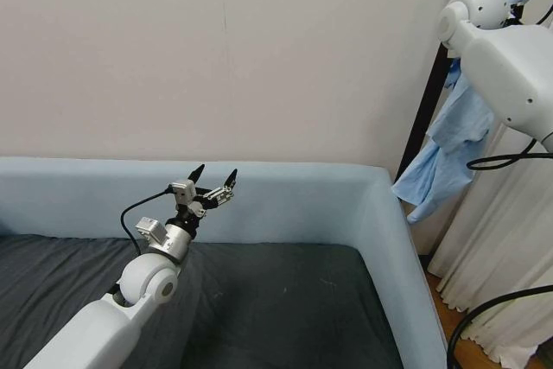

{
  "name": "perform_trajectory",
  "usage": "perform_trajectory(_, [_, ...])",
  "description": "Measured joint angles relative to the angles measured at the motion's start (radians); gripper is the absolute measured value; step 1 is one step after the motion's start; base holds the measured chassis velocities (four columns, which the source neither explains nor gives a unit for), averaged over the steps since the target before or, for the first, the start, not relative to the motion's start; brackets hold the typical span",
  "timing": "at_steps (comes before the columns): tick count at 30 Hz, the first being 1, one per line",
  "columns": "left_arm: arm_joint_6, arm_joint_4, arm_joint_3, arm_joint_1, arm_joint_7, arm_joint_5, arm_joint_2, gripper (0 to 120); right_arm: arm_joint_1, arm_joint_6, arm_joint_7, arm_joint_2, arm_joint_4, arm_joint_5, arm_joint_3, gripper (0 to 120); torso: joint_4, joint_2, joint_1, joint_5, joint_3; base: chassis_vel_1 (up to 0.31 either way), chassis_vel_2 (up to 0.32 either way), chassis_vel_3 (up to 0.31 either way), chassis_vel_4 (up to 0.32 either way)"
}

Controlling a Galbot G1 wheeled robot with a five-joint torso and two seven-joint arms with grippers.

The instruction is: Pick up the clothes from the sofa and hang them on the clothes hanger.

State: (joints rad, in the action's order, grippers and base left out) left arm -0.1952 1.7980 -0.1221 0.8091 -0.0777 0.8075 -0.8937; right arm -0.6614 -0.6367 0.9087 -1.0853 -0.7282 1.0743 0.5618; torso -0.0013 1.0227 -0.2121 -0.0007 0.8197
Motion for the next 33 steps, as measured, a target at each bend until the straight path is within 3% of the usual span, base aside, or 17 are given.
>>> perform_trajectory(15, [-0.006, 0.001, 0.0, 0.006, 0.002, 0.0, 0.003, 100, 0.017, 0.02, -0.011, -0.002, 0.004, 0.004, -0.014, 8, 0.0, 0.0, 0.0, -0.0001, 0.0, 0.0, 0.0, 0.0, 0.0])
perform_trajectory(18, [-0.006, 0.007, 0.002, 0.008, 0.002, -0.001, 0.002, 100, 0.029, 0.01, -0.007, 0.035, -0.11, 0.062, -0.016, 23, 0.0, 0.0, 0.0, -0.0003, 0.0, 0.0, 0.0, 0.0, 0.0])
perform_trajectory(22, [-0.006, 0.015, 0.002, 0.012, 0.002, -0.002, 0.004, 100, 0.048, -0.028, 0.05, 0.076, -0.251, 0.118, -0.008, 34, 0.0002, 0.0, 0.0, -0.0003, 0.0, 0.0, 0.0, 0.0, 0.0])
perform_trajectory(26, [-0.006, 0.025, -0.008, 0.023, 0.002, -0.003, 0.019, 100, 0.102, -0.056, 0.109, 0.183, -0.543, 0.229, 0.0, 52, 0.0003, 0.0, 0.0, -0.0006, 0.0, 0.0, 0.0, 0.0, 0.0])
perform_trajectory(31, [-0.008, 0.03, -0.022, 0.036, 0.002, -0.003, 0.026, 100, 0.151, -0.034, 0.083, 0.24, -0.686, 0.274, -0.03, 64, -0.0001, 0.0, 0.0, -0.0001, 0.0, 0.0, 0.0, 0.0, 0.0])
perform_trajectory(33, [-0.01, 0.033, -0.031, 0.043, 0.001, -0.003, 0.027, 100, 0.203, 0.024, 0.016, 0.286, -0.779, 0.303, -0.066, 76, 0.0003, 0.0, 0.0, -0.0003, 0.0, 0.0, 0.0, 0.0, 0.0])
